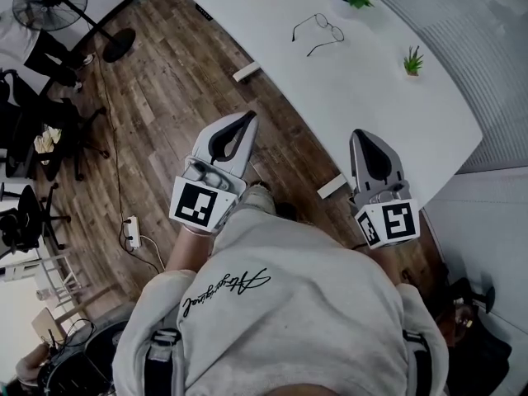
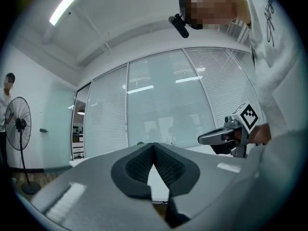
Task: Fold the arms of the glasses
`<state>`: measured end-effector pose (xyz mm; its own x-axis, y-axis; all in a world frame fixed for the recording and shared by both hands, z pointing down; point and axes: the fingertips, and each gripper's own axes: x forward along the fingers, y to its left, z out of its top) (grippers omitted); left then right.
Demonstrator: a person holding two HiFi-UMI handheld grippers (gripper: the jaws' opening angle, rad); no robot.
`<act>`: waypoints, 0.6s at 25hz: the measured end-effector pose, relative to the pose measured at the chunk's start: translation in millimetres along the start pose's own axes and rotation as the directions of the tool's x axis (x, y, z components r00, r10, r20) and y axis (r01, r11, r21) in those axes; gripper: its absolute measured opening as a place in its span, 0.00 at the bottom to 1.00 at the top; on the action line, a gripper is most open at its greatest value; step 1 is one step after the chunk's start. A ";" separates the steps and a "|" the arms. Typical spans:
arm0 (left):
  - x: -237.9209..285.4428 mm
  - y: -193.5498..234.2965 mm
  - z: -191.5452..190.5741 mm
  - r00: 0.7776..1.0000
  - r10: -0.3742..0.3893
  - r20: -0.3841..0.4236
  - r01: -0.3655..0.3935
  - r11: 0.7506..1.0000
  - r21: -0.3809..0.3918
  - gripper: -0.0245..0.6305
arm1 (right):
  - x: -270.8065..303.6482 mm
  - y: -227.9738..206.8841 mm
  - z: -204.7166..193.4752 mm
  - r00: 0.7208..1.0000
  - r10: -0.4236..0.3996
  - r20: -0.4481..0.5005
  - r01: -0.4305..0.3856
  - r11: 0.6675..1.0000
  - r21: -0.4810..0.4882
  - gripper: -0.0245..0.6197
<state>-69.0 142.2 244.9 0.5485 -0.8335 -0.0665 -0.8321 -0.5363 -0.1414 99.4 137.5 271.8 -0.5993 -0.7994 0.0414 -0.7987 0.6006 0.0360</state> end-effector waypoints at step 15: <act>21.4 31.8 -18.6 0.999 -0.036 -0.016 0.036 0.999 0.013 0.04 | 36.5 -10.4 -1.3 1.000 -0.025 -0.001 0.025 1.000 -0.016 0.04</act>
<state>-85.3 104.8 257.4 0.5769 -0.8156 -0.0453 -0.8104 -0.5645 -0.1570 86.0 102.2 274.2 -0.5787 -0.8145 0.0412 -0.8127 0.5802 0.0535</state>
